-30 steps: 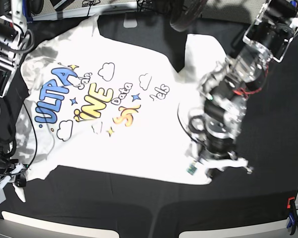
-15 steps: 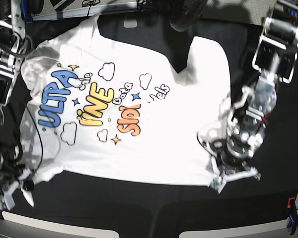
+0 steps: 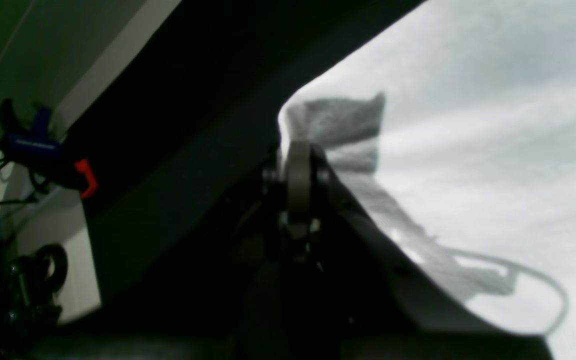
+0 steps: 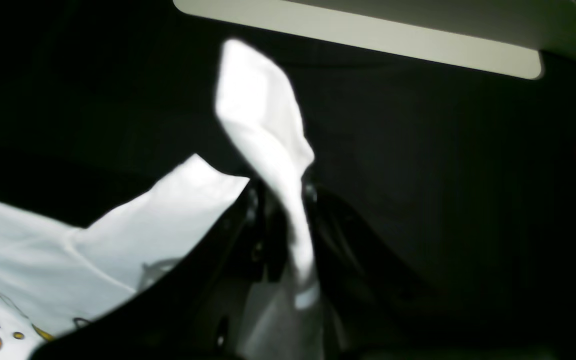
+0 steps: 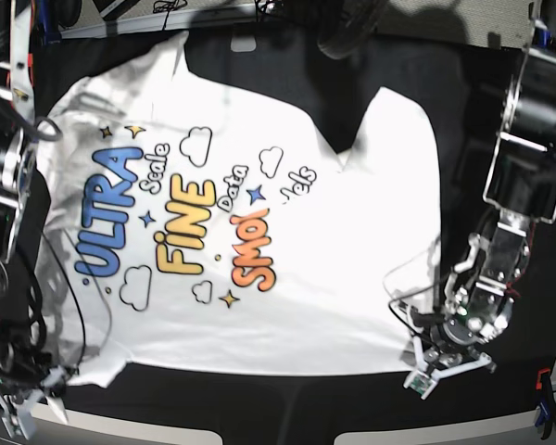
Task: Layout the t-shirt on the table in an organized manner, then fold the t-shirt properly
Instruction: 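Lift and pull the shirt with both grippers to spread it flat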
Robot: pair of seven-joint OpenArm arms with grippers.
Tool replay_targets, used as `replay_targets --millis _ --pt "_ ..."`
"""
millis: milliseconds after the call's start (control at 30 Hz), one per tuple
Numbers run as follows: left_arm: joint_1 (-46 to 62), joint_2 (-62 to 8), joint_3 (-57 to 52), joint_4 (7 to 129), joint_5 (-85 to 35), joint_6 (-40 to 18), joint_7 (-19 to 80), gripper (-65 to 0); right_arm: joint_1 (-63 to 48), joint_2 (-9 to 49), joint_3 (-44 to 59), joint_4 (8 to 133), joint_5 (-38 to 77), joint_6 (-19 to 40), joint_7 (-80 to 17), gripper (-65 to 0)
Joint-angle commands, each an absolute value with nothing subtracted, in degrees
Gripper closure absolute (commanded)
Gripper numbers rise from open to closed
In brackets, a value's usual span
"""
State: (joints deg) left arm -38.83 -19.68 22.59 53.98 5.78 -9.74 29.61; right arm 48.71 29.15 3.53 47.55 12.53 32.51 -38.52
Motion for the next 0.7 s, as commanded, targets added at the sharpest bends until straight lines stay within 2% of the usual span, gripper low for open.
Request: replay_targets --millis 0,133,433,667 --pt "-41.69 -20.08 22.22 53.6 6.13 -9.04 28.42 0.0 51.9 29.1 3.73 47.94 13.43 32.53 -36.45 0.0" --pt "-43.77 -20.49 22.22 50.68 6.11 -9.04 28.4 0.0 53.06 26.06 3.73 46.41 10.96 32.42 -35.22 0.0" --pt "-44.82 -23.86 22.22 50.15 5.48 -9.04 26.92 0.0 53.49 19.68 3.73 38.72 -0.05 26.04 -26.22 0.0" --pt "-44.91 -24.47 22.22 50.15 4.36 -9.04 26.44 0.0 54.15 18.48 3.73 37.85 -3.07 24.14 -22.9 0.0"
